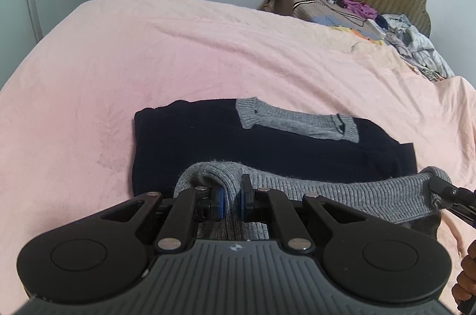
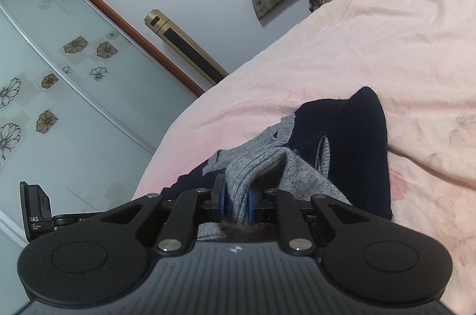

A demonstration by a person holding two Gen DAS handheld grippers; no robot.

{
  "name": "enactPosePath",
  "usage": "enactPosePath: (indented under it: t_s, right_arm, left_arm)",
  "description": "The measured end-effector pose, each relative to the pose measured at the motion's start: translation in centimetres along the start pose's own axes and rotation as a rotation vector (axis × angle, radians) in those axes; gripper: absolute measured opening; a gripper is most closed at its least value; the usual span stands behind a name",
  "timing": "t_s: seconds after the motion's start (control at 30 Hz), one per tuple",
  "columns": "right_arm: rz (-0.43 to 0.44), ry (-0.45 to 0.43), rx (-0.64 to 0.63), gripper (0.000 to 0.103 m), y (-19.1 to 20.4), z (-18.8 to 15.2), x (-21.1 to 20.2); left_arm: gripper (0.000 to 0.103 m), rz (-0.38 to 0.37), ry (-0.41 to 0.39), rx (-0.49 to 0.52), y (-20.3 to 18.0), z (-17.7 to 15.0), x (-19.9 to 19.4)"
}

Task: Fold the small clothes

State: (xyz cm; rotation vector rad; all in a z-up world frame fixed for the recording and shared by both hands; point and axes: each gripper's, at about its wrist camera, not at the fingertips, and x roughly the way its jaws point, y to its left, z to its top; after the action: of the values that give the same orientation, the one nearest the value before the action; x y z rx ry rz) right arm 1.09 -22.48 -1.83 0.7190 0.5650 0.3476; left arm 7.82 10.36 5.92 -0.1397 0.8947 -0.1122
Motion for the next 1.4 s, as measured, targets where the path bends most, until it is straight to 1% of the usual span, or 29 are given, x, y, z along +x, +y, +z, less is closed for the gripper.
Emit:
enactPosePath:
  t_s: [0.27,0.5,0.7,0.73,0.83,0.9,0.93,0.97,1.0,1.03,1.07,1.1,1.13,1.17,1.2,1.27,1.3,1.37,1.4]
  right_arm:
    - [-0.026,0.031,0.033,0.014,-1.2,0.6,2.3]
    - [-0.038,0.038,0.068,0.014,-2.2,1.5,3.6]
    - [-0.057,0.05,0.094,0.014,-3.0,2.4,5.5]
    - [-0.065,0.058,0.104,0.016,-3.3,2.5,6.0]
    - [-0.083,0.085,0.146,0.017,-4.3,2.7,7.2]
    - [-0.073,0.092,0.159,0.02,-4.6,2.8,7.6]
    - [-0.069,0.095,0.159,0.022,-4.6,2.9,7.6]
    - [-0.065,0.096,0.152,0.026,-4.5,3.1,7.6]
    - [-0.063,0.091,0.141,0.028,-4.3,3.2,7.4]
    - [-0.062,0.081,0.131,0.034,-4.2,3.4,7.2]
    - [-0.067,0.069,0.123,0.049,-4.1,3.6,6.9]
    - [-0.072,0.053,0.119,0.06,-4.1,3.8,6.6]
    - [-0.074,0.031,0.119,0.078,-4.1,4.0,6.2]
    - [-0.081,0.006,0.118,0.082,-4.1,4.3,5.7]
    - [-0.101,-0.017,0.113,0.082,-4.1,4.5,5.3]
    - [-0.169,-0.075,0.085,0.082,-3.6,4.7,4.2]
    - [-0.184,-0.103,0.057,0.082,-3.0,4.6,3.6]
    - [-0.146,-0.119,-0.027,0.082,-1.3,4.3,3.1]
    - [-0.113,-0.107,-0.07,0.082,-0.4,4.0,3.1]
  left_arm:
    - [0.01,0.024,0.047,-0.032,0.8,1.0,3.2]
    - [0.01,0.014,0.047,-0.063,0.9,2.0,4.5]
    - [0.01,0.023,0.072,-0.122,1.8,2.6,6.8]
    - [0.011,0.023,0.078,-0.129,1.9,2.6,7.1]
    - [0.013,0.016,0.086,-0.127,2.0,2.6,7.9]
    - [0.02,0.003,0.086,-0.127,2.2,2.6,8.0]
    - [0.03,-0.015,0.088,-0.137,2.4,2.7,8.0]
    - [0.043,-0.036,0.09,-0.152,2.6,2.7,8.0]
    - [0.051,-0.072,0.092,-0.181,3.1,2.8,8.0]
    - [0.063,-0.109,0.091,-0.215,3.5,2.9,8.0]
    - [0.068,-0.139,0.087,-0.257,4.1,2.9,8.0]
    - [0.068,-0.153,0.08,-0.292,4.5,3.0,8.0]
    - [0.068,-0.155,0.075,-0.316,4.9,3.1,8.0]
    - [0.068,-0.148,0.07,-0.329,5.1,3.3,8.0]
    - [0.068,-0.138,0.06,-0.34,5.3,3.4,7.9]
    - [0.073,-0.12,0.036,-0.355,5.7,3.5,7.5]
    - [0.074,-0.115,0.021,-0.362,6.0,3.6,7.2]
    - [0.077,-0.093,-0.008,-0.377,6.4,3.6,6.6]
    - [0.078,-0.074,-0.026,-0.386,6.5,3.6,6.2]
